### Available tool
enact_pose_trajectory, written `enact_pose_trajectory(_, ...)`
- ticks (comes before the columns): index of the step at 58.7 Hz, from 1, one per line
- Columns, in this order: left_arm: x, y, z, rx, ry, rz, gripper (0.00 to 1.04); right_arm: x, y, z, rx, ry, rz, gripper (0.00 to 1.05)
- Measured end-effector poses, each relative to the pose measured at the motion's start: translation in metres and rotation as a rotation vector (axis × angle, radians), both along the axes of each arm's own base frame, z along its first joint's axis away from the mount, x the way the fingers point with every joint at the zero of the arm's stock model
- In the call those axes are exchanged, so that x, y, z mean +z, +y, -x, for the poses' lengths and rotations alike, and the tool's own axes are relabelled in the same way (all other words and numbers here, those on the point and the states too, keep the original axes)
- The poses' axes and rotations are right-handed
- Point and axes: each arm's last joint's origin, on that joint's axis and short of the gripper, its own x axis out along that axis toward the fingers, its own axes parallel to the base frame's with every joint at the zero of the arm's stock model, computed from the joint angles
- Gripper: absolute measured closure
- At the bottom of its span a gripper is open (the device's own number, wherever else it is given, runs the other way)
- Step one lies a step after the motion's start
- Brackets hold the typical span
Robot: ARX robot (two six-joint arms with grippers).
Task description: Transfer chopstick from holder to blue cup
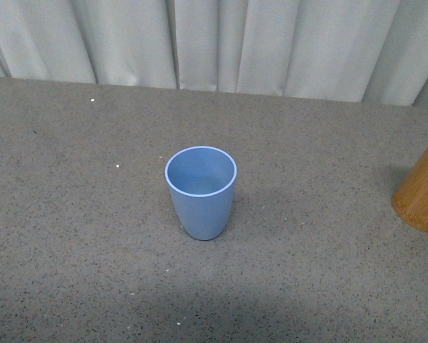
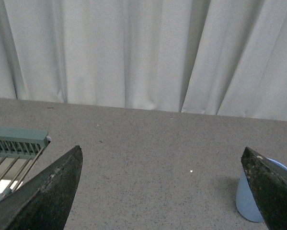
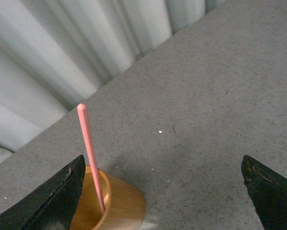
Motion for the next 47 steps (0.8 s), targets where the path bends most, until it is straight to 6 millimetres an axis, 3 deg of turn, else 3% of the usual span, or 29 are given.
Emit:
enact_pose_trajectory(18, 0.000, 0.000, 0.000, 0.000, 0.000, 0.000, 0.07, 0.012, 0.003, -0.044, 0.043, 0.042, -0.048, 0.10)
enact_pose_trajectory(47, 0.000, 0.000, 0.000, 0.000, 0.000, 0.000, 0.07, -0.023, 0.005, -0.070, 0.042, 0.162, -0.105, 0.10)
